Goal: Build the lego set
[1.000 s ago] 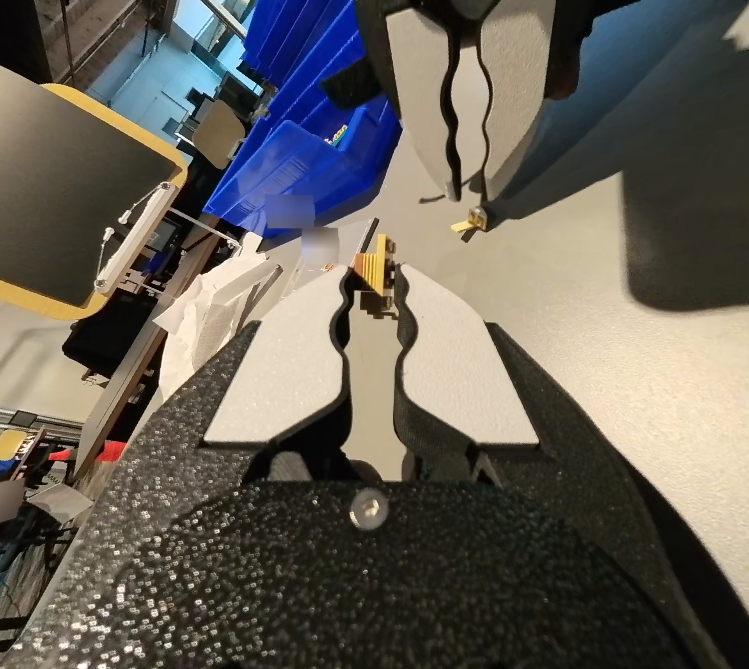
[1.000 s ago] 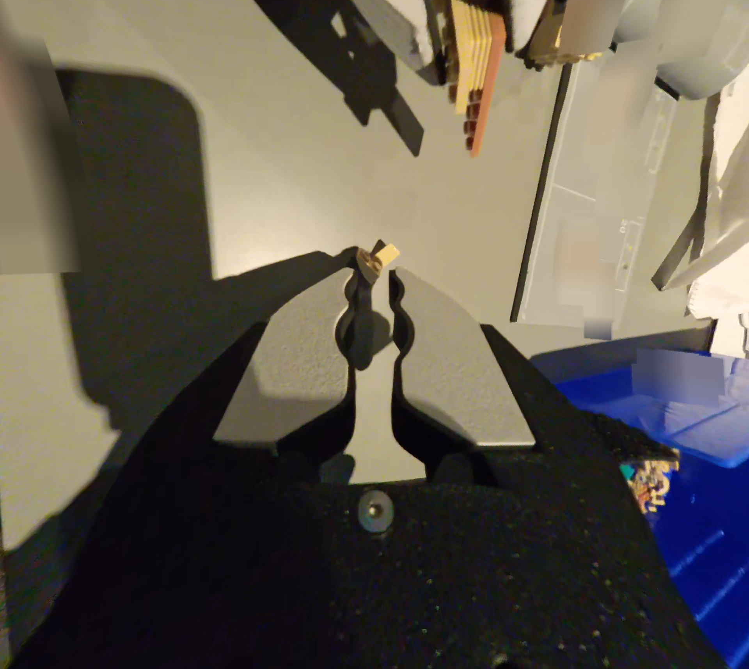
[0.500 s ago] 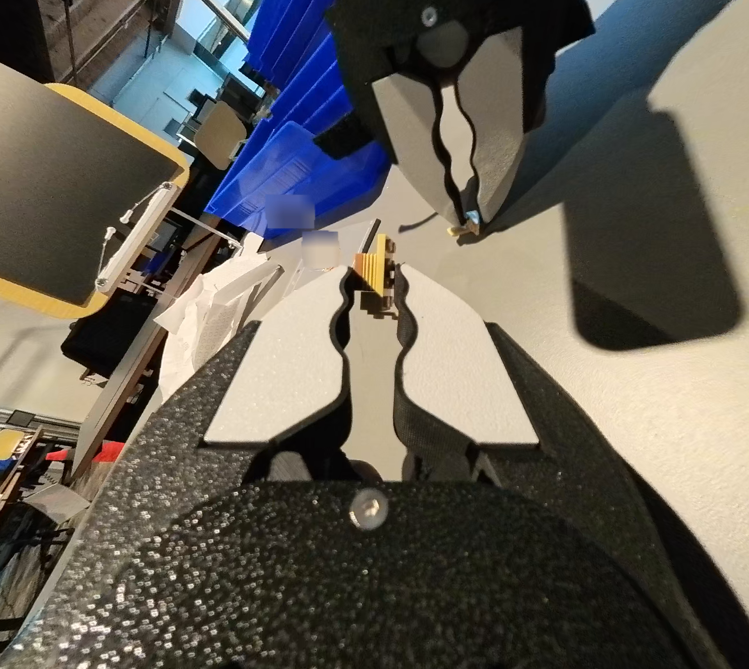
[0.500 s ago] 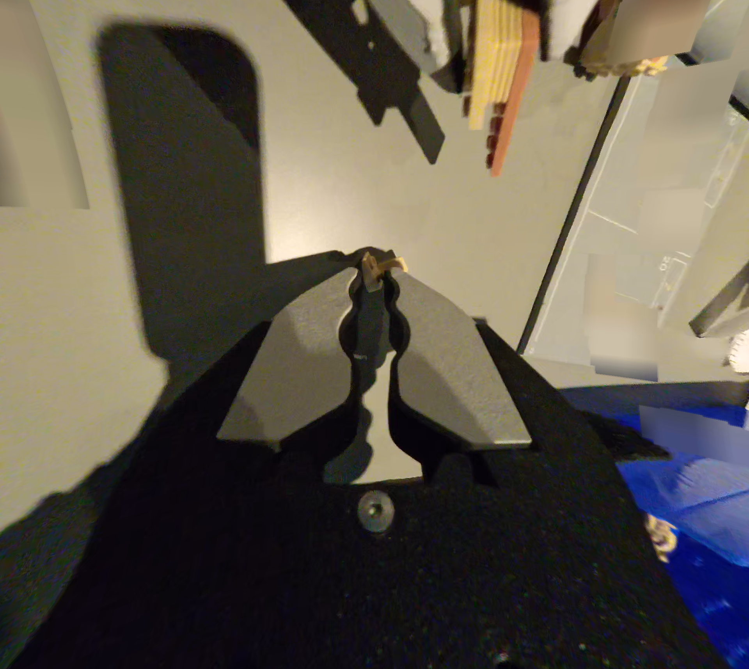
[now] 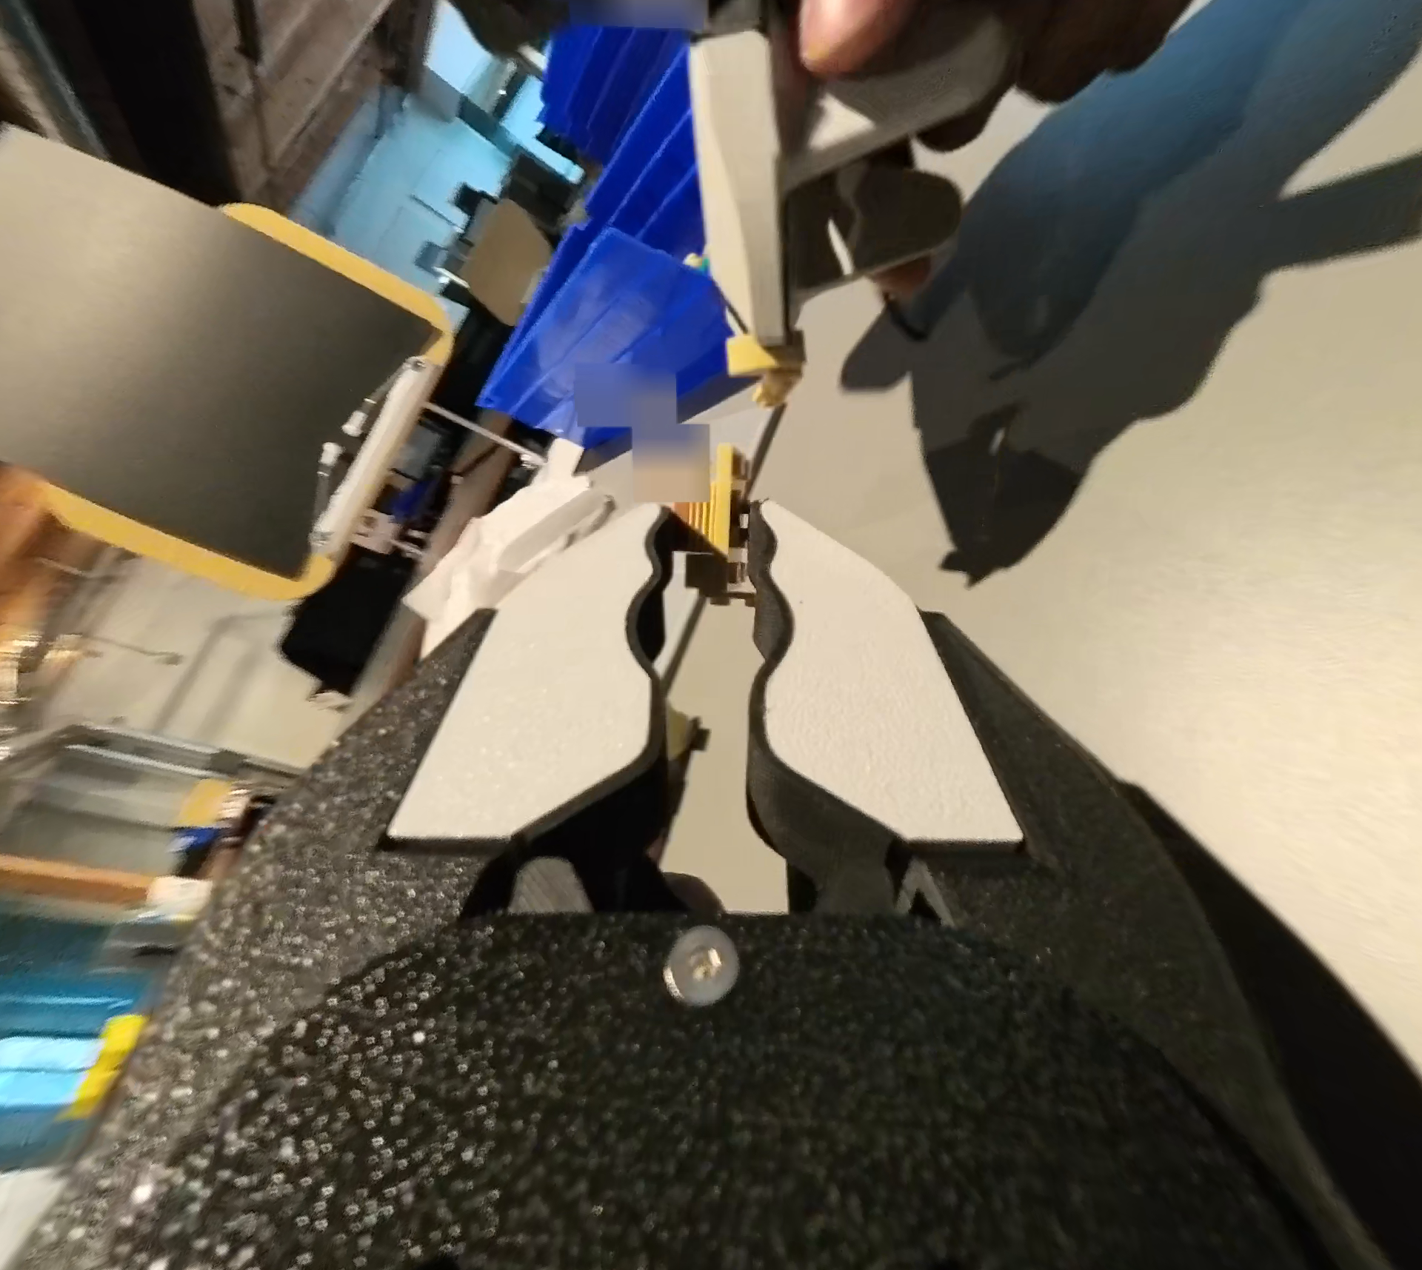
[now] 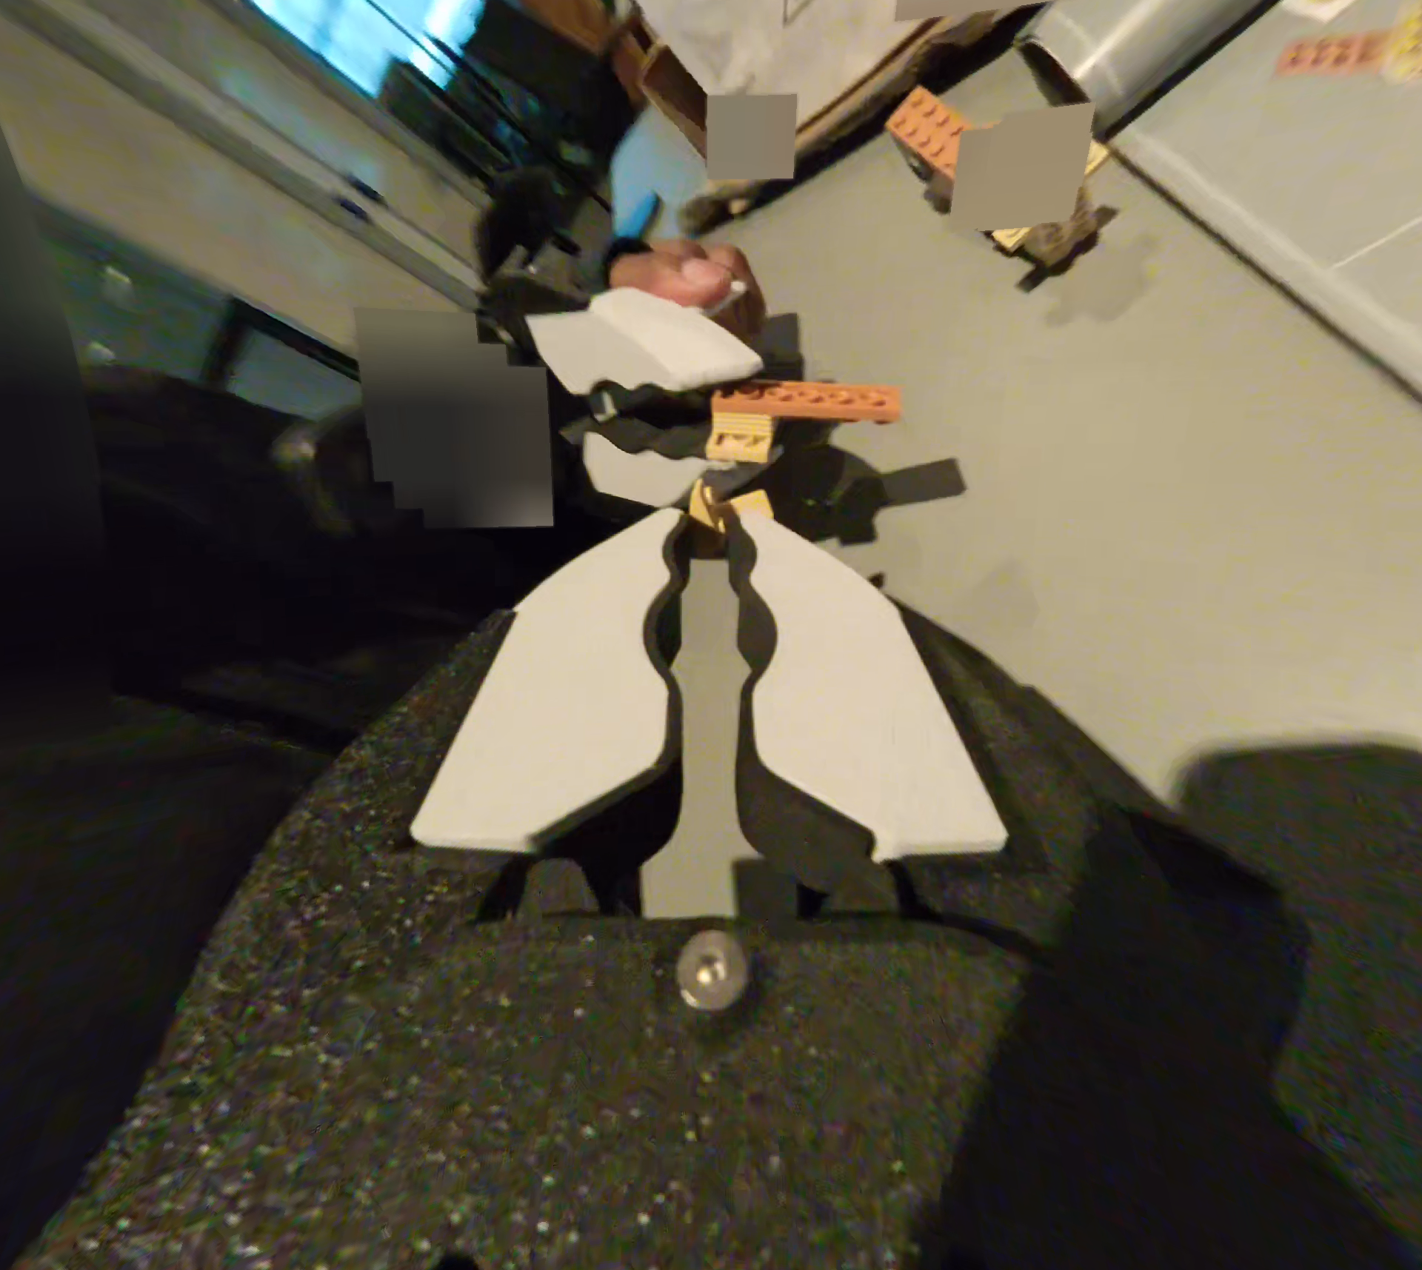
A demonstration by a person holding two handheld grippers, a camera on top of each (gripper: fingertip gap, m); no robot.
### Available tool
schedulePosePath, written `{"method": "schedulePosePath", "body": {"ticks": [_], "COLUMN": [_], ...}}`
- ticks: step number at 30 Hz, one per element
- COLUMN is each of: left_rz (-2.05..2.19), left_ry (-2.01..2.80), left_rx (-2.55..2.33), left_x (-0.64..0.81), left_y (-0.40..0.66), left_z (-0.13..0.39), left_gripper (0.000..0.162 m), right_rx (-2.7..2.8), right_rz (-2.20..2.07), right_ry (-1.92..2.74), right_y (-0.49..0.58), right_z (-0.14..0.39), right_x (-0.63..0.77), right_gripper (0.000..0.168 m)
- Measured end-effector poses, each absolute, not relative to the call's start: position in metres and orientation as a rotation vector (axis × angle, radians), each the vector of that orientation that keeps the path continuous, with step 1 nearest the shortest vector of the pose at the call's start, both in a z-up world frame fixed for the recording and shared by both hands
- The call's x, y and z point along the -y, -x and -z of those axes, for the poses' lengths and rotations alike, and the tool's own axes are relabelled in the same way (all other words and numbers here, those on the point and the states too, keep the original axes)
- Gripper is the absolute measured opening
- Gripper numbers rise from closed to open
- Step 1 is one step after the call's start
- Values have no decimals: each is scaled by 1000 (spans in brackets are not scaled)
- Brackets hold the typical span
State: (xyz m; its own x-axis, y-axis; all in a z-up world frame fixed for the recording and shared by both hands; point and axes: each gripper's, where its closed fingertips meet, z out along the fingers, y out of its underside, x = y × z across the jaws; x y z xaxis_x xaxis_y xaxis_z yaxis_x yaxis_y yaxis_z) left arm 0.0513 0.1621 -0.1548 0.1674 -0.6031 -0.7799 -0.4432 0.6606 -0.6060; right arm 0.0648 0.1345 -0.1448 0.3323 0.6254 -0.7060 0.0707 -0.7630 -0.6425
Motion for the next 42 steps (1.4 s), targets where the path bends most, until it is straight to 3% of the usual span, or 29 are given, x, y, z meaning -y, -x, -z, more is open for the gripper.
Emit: {"method": "schedulePosePath", "body": {"ticks": [9, 23, 33, 42], "left_rz": [110, 96, 55, 14], "left_ry": [859, 549, 509, 506], "left_rx": [-1458, -1581, -1629, -1706], "left_x": [-156, -112, -109, -110], "left_y": [-54, -64, -66, -65], "left_z": [150, 154, 163, 178], "left_gripper": [18, 18, 18, 18], "right_rx": [571, 1454, 1639, 2041], "right_rz": [-1745, -1712, -1791, -1360], "right_ry": [2068, 2227, 2228, 2169], "right_y": [-58, -69, -71, -84], "right_z": [137, 150, 158, 201], "right_x": [-119, -78, -72, -69], "right_gripper": [9, 9, 9, 9]}}
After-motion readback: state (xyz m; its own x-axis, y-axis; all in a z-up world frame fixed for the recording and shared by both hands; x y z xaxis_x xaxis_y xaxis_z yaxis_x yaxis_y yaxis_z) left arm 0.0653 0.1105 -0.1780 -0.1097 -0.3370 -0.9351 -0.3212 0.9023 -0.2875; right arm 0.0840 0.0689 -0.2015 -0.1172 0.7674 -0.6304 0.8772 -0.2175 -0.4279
